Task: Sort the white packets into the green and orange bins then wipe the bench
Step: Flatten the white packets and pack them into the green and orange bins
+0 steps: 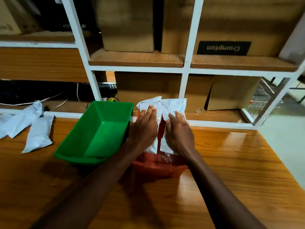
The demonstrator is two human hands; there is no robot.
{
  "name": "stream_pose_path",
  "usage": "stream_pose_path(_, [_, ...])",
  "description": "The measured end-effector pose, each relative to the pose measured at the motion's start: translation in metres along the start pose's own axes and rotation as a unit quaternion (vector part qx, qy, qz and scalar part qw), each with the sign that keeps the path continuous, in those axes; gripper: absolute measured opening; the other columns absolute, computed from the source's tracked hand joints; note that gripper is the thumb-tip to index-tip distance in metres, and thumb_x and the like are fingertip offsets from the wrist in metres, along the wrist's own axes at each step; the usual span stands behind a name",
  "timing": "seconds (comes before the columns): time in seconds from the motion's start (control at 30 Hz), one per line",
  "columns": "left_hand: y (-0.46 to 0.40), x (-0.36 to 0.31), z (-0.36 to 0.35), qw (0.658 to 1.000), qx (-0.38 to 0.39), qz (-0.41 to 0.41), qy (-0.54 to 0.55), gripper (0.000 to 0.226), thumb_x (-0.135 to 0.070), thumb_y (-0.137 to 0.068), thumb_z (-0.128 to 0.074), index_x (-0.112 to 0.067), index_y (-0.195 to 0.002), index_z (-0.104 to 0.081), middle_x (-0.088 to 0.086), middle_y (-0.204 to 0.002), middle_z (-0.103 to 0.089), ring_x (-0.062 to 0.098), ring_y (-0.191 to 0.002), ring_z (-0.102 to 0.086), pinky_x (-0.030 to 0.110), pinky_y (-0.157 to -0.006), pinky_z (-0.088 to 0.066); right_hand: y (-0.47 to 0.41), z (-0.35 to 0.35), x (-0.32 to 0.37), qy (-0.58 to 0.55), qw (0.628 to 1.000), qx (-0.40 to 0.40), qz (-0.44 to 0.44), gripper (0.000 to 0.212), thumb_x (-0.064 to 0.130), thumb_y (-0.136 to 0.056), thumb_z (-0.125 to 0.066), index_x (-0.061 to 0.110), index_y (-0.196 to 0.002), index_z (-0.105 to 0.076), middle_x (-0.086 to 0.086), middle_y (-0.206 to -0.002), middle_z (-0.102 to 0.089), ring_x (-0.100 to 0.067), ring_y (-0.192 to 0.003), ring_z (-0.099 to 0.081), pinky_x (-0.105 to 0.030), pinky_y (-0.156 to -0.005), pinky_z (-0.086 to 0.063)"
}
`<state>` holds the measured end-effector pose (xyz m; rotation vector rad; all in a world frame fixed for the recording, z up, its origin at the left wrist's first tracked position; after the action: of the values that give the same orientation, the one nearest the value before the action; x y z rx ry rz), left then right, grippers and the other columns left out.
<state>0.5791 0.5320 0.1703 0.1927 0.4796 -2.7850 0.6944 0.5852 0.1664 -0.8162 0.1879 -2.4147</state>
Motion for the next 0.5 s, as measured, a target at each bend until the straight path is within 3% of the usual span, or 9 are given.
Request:
stream_pose_path(0.2, [-0.033, 0.015, -0.057, 0.996, 0.086, -0.005, -0.022, 0.055, -0.029, -0.104, -0.025, -0.004, -0.154, -0.025, 0.016, -0.161, -0.024, 0.035, -0.145, -0.03, 0.047, -0.118, -0.026, -0.023, -0.049, -0.016, 0.054, 0.997, 0.051, -0.013, 0.038, 0.03, -0.104, -0.037, 0.01, -0.128, -0.057, -0.02, -0.146, -0.048, -0.038, -0.136, -0.043, -0.049, -0.109, -0.04])
stream_pose_path(0.33, [-0.043, 0.032, -0.127, 0.984, 0.171, -0.026, -0.043, 0.085, -0.044, -0.087, 0.009, -0.001, -0.152, -0.025, 0.018, -0.162, -0.022, 0.034, -0.149, -0.02, 0.051, -0.115, -0.028, -0.025, -0.086, -0.036, 0.09, 0.988, 0.125, -0.035, 0.039, 0.034, -0.103, -0.035, 0.008, -0.123, -0.055, -0.025, -0.138, -0.048, -0.042, -0.131, -0.044, -0.05, -0.105, -0.042])
stream_pose_path(0.37, [-0.043, 0.034, -0.139, 0.979, 0.196, -0.025, -0.052, 0.084, -0.045, -0.088, 0.009, -0.001, -0.151, -0.026, 0.017, -0.162, -0.021, 0.035, -0.15, -0.019, 0.051, -0.116, -0.027, -0.026, -0.094, -0.043, 0.102, 0.984, 0.142, -0.04, 0.039, 0.034, -0.102, -0.037, 0.007, -0.125, -0.053, -0.025, -0.138, -0.047, -0.043, -0.132, -0.043, -0.05, -0.106, -0.04])
stream_pose_path(0.43, [-0.038, 0.035, -0.147, 0.973, 0.223, -0.022, -0.047, 0.066, -0.042, -0.1, -0.01, -0.007, -0.154, -0.021, 0.015, -0.164, -0.015, 0.037, -0.149, -0.018, 0.051, -0.118, -0.023, -0.026, -0.114, -0.054, 0.134, 0.971, 0.191, -0.041, 0.046, 0.034, -0.102, -0.043, 0.003, -0.136, -0.046, -0.028, -0.146, -0.038, -0.045, -0.14, -0.032, -0.049, -0.115, -0.03])
stream_pose_path(0.5, [-0.033, 0.035, -0.153, 0.973, 0.227, -0.026, -0.037, 0.061, -0.041, -0.104, -0.026, -0.019, -0.158, -0.011, 0.01, -0.166, -0.005, 0.037, -0.15, -0.013, 0.051, -0.12, -0.019, -0.028, -0.132, -0.064, 0.149, 0.955, 0.249, -0.059, 0.07, 0.041, -0.101, -0.048, -0.001, -0.151, -0.024, -0.031, -0.158, -0.018, -0.043, -0.15, -0.013, -0.05, -0.122, -0.014])
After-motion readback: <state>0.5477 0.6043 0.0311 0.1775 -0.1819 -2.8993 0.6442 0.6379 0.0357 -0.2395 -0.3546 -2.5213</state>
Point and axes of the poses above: each hand's wrist, its own y-axis away from the middle knuckle, its own z-axis out of the back of the hand, x = y × z, the point moved 10 cm from there along -y, towards the middle knuckle
